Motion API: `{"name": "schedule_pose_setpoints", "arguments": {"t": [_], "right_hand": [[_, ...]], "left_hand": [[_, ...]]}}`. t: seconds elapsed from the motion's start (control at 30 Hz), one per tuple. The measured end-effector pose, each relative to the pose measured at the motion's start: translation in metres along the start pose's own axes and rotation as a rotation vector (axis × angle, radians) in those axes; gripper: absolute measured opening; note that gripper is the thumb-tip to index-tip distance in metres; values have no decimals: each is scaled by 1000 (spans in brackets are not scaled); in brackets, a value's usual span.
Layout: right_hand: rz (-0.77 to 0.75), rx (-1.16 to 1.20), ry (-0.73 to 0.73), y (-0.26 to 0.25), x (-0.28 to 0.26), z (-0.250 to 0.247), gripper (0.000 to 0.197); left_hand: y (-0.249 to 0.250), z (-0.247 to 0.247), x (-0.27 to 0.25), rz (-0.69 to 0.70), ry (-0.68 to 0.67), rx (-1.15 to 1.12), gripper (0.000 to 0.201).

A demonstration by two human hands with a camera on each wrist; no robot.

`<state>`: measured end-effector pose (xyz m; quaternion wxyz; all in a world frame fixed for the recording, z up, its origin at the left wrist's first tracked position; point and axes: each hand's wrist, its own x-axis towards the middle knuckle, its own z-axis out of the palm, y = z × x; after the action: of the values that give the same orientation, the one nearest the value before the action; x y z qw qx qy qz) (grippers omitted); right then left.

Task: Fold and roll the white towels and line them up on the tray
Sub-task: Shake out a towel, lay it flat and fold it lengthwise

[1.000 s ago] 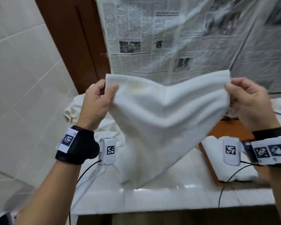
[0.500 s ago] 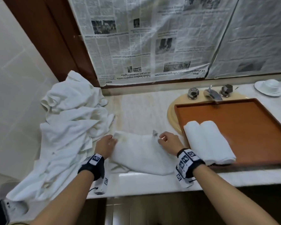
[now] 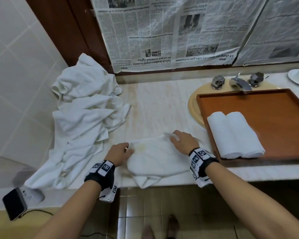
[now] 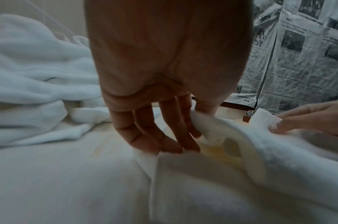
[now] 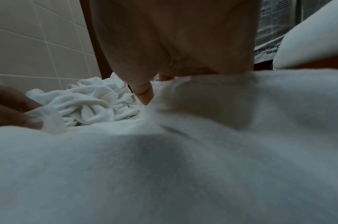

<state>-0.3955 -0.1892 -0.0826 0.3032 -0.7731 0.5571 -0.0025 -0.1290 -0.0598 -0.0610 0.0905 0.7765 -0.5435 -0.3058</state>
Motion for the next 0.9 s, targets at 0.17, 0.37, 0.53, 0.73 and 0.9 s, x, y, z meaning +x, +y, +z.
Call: {"name": "schedule_pose_setpoints", "arguments": {"t": [0.17,0.37,0.53,0.73,0.9], "right_hand": [[-100,174,76,6,-39,18,28],[9,208,-109,7,-91,32,29],[-64,299,-28,3,-135,21,37],[-224,483,252,-29,-154,-70,48],[-395,563,403,-62,-159,-151,17]], "left_hand": [[-4,10,-7,137,148,-71,33],[-1,13,-29,113,-136,8,25],[-12,-15,-63,75,-385,-216,24],[24,-97,-92,268,-136,-521,22],[55,-172,-107,448,166,-633,14]]}}
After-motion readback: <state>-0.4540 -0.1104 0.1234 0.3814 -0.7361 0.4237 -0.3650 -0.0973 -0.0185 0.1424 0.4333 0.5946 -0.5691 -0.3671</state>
